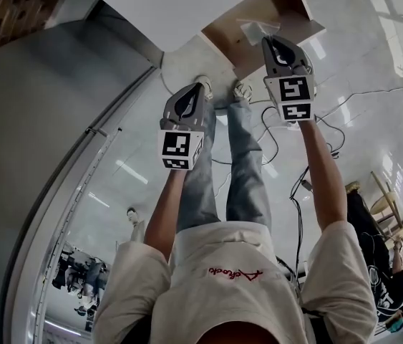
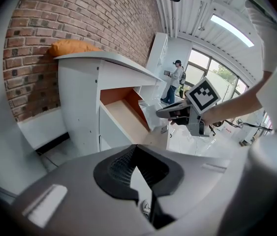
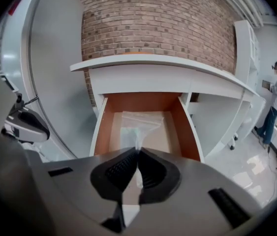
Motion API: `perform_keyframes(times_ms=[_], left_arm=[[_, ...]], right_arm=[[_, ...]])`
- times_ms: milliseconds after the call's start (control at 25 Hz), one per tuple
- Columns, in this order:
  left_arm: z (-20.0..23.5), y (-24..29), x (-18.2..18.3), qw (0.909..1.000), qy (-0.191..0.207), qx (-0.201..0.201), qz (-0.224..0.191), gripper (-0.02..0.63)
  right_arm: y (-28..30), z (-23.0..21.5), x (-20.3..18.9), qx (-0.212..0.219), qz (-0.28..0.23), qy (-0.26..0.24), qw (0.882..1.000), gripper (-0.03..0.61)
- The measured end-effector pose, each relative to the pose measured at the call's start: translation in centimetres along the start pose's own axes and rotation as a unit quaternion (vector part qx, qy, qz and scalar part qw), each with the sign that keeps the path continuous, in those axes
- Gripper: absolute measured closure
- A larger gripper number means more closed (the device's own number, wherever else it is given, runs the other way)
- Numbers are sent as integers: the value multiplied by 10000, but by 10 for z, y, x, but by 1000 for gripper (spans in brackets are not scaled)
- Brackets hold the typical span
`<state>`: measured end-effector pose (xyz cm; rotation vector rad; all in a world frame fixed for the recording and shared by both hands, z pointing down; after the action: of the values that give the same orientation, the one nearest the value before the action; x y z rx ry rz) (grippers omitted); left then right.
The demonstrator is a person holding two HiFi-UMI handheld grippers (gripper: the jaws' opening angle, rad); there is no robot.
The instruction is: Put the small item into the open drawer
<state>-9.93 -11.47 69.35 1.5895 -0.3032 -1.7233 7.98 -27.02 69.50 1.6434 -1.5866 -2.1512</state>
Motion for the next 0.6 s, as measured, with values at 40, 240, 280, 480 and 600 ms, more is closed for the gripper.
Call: perform_keyframes(times_ms=[40, 240, 280, 480, 600], left_arm=[[1, 0, 0, 10000, 0, 2, 3, 607], [2, 0, 1, 10000, -19, 14, 3, 607], [3, 1, 1, 10000, -24, 18, 1, 607], [2, 2, 1, 10000, -49, 22, -8, 607], [1, 2, 0, 10000, -75, 35, -2, 607]], right_arm=[[3, -1, 2, 25, 40, -180, 9998, 565], [16, -6, 12, 122, 309, -1270, 9913, 565], [19, -6, 13, 162, 377, -1518, 9876, 565], [34, 0, 10, 458, 666, -2769, 9575, 565], [42, 5, 6, 638, 815, -3489, 9314, 565]])
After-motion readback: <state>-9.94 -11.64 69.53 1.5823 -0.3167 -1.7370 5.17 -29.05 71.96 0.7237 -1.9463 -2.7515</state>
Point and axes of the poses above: the fingertips, and each gripper's own axes: y forward along the fingers, z to its left, x out of its top, the point moved 7 cm from there along -y, backward along the fingers, and after that the axes turned 5 degrees about y, right-handed, at the moved point
